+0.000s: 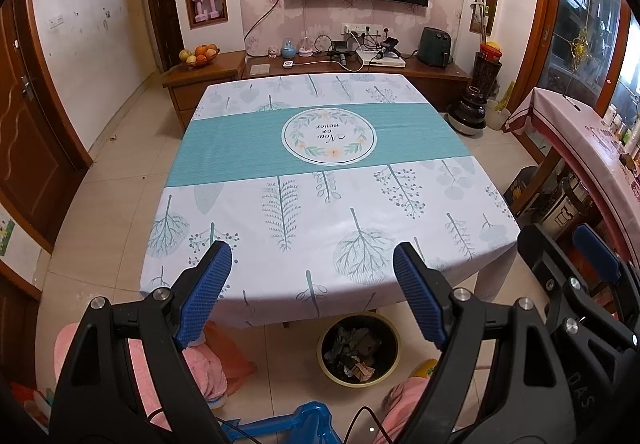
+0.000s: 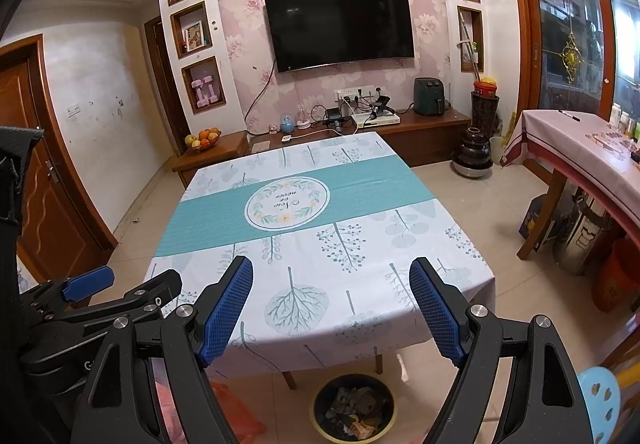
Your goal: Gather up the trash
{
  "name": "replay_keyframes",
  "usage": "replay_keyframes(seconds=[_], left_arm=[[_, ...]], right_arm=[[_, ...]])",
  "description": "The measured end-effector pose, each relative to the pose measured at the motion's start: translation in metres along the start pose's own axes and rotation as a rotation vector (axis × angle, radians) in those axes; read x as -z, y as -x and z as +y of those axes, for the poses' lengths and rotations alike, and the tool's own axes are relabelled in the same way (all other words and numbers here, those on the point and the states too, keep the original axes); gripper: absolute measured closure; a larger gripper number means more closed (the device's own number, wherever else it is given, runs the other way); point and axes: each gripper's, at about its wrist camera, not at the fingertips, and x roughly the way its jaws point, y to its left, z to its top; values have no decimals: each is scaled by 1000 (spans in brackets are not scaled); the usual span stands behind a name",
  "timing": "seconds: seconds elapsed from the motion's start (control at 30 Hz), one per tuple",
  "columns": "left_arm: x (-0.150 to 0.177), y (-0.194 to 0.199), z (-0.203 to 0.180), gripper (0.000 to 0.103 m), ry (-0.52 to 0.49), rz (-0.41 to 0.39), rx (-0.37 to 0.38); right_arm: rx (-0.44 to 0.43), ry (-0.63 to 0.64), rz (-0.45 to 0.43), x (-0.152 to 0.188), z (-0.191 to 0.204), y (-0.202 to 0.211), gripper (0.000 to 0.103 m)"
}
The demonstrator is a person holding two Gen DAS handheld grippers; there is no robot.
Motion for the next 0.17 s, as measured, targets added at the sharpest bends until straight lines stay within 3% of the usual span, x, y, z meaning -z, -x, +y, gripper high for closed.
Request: replay_keyframes(seconds=[0.17], left_arm=[[4, -4, 1, 22, -3, 14, 4]], right_arm=[[4, 0, 3, 6, 0, 0, 21]])
